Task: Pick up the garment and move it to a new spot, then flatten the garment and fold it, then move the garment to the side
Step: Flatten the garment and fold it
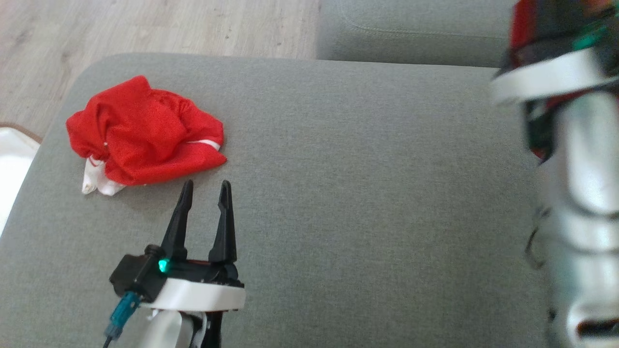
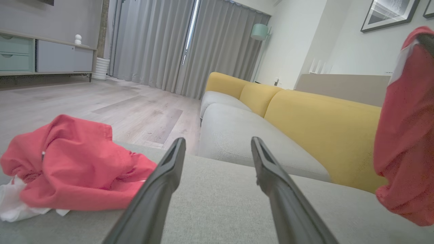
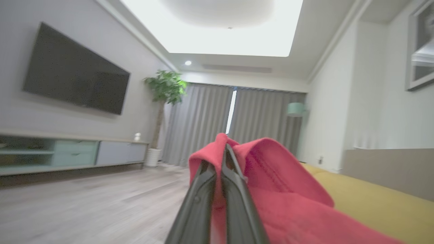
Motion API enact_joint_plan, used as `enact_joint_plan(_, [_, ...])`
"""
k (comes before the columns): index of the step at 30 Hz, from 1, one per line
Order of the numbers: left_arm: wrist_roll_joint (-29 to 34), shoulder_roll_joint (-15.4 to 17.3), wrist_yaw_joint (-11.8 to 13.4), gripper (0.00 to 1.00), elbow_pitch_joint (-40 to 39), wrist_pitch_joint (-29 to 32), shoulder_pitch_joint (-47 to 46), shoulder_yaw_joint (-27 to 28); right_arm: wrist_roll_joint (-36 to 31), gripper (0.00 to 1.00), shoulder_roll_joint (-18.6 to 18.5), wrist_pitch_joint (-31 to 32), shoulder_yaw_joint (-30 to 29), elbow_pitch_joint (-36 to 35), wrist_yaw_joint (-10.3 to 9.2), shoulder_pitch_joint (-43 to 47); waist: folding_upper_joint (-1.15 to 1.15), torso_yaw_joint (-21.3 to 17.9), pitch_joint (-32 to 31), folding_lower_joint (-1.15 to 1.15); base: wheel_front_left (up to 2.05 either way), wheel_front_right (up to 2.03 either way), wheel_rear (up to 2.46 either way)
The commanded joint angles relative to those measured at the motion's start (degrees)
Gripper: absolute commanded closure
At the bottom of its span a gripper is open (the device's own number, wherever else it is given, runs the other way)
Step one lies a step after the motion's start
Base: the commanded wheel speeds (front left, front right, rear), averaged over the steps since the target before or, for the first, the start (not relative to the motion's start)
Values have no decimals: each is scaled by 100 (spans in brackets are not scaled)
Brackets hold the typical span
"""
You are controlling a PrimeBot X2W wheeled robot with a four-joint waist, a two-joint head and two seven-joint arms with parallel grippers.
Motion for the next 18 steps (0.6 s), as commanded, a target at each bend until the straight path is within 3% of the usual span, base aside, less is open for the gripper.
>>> enact_joint_plan(1, [-43,0,35,0,-188,-29,-94,175,91,100,113,-21,273,-147,43,177,0,31,20,1,0,0,0])
enact_joint_plan(6, [-49,0,43,0,-176,-29,-111,151,398,100,242,-16,1246,159,43,1215,0,51,99,1,0,0,0])
enact_joint_plan(10, [-9,0,54,0,-172,-29,-129,218,661,100,308,-44,1588,282,43,1844,0,-94,167,1,0,0,0])
enact_joint_plan(13, [23,0,39,0,-173,-29,-148,268,765,100,325,-64,1284,186,43,2070,0,-284,206,1,0,0,0])
enact_joint_plan(18, [34,0,5,0,-174,-29,-193,285,696,100,330,-76,228,4,43,2352,0,-648,259,1,0,0,0])
